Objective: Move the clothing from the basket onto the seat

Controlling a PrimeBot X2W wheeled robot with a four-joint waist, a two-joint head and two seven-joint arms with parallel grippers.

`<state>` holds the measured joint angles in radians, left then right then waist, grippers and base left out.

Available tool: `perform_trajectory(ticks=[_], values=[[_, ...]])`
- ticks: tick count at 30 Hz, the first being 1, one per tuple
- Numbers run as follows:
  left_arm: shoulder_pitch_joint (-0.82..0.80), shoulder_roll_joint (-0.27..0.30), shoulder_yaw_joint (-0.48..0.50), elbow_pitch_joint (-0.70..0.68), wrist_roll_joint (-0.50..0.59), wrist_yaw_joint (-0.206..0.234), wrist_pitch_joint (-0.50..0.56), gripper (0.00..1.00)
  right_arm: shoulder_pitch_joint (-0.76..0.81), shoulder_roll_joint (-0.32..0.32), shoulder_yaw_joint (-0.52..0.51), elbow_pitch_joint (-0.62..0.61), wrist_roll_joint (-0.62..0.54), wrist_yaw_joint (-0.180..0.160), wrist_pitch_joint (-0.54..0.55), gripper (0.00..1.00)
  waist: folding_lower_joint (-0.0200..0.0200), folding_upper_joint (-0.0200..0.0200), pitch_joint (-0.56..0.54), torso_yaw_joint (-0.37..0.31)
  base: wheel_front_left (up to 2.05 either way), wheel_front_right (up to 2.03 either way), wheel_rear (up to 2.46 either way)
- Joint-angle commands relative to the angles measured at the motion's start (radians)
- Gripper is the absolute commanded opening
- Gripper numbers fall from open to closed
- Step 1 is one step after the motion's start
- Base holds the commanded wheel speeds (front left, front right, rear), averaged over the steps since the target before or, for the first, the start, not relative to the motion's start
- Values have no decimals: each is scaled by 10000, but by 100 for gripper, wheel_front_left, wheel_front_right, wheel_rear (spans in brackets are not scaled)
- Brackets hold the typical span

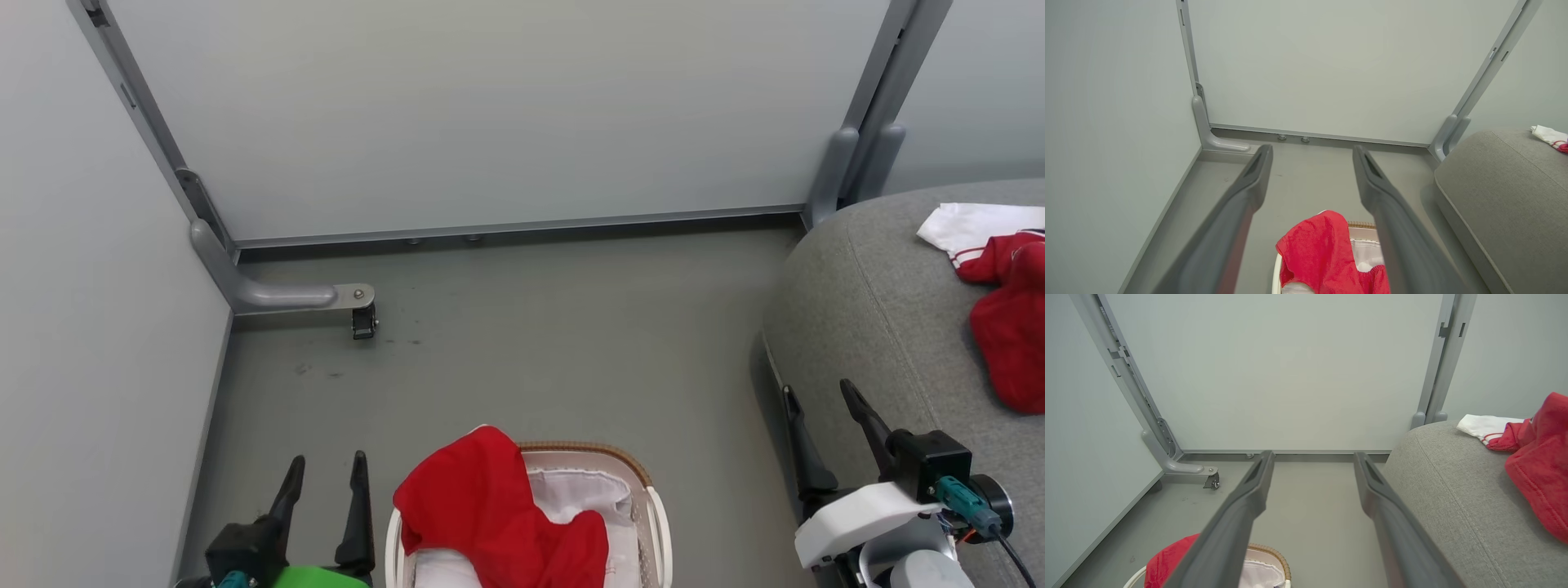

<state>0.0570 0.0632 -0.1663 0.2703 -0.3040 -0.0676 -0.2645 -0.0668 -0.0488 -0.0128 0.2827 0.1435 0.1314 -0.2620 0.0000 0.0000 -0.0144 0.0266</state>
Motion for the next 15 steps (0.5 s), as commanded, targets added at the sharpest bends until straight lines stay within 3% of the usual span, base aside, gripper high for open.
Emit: perform_trajectory(ticks=[1,10,15], values=[[-276,39,-141,104,150,-85,4,100,-110,-30,-41,-54,-41,-14,-44,100,0,0,160,-76,0,0,0],[-2233,-4,-1880,1294,926,-471,505,100,-782,-33,-451,-473,-465,-14,-33,100,0,0,1402,-561,0,0,0],[-3503,-67,-2884,2589,984,-571,602,100,-1423,-30,-482,-875,-541,-14,-32,100,0,0,2424,-1263,0,0,0]])
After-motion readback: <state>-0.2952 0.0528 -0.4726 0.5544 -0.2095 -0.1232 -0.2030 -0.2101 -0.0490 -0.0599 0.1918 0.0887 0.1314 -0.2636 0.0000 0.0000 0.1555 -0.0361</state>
